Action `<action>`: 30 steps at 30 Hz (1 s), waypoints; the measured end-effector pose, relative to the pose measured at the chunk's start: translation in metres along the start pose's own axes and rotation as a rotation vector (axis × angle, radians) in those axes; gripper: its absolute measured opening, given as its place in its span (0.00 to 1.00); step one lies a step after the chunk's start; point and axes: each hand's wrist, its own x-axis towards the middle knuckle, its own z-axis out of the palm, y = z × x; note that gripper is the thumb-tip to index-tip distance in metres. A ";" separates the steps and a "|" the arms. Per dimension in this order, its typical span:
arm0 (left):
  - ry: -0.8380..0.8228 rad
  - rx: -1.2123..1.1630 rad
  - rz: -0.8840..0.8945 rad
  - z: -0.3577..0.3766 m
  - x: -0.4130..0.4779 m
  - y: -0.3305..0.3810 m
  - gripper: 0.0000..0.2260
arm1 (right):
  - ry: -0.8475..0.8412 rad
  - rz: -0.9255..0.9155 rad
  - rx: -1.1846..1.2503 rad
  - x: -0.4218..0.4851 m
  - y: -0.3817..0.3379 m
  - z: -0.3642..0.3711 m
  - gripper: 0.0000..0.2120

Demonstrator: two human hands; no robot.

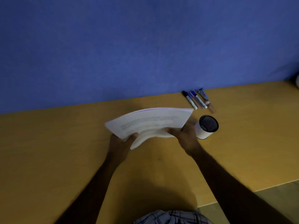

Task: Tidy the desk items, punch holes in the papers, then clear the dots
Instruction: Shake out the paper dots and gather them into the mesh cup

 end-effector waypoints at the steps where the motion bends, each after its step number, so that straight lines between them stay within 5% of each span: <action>1: -0.008 -0.014 0.001 0.002 -0.001 0.002 0.21 | 0.006 -0.017 0.002 -0.001 -0.001 -0.001 0.21; 12: 0.013 -0.033 0.064 0.020 -0.006 0.026 0.17 | 0.045 -0.134 0.007 -0.002 -0.014 -0.003 0.27; 21: 0.073 0.011 -0.064 0.021 -0.001 0.020 0.12 | 0.020 -0.016 0.001 0.000 0.002 -0.009 0.18; 25: 0.090 -0.022 -0.027 0.021 0.003 0.031 0.12 | 0.025 0.038 -0.035 0.007 0.011 -0.022 0.31; 28: 0.093 -0.123 0.036 0.014 0.003 0.041 0.14 | 0.128 0.242 0.038 0.002 0.024 -0.030 0.45; 30: 0.094 -0.206 0.056 0.011 0.003 0.046 0.17 | 0.070 0.329 0.162 -0.005 0.032 -0.030 0.41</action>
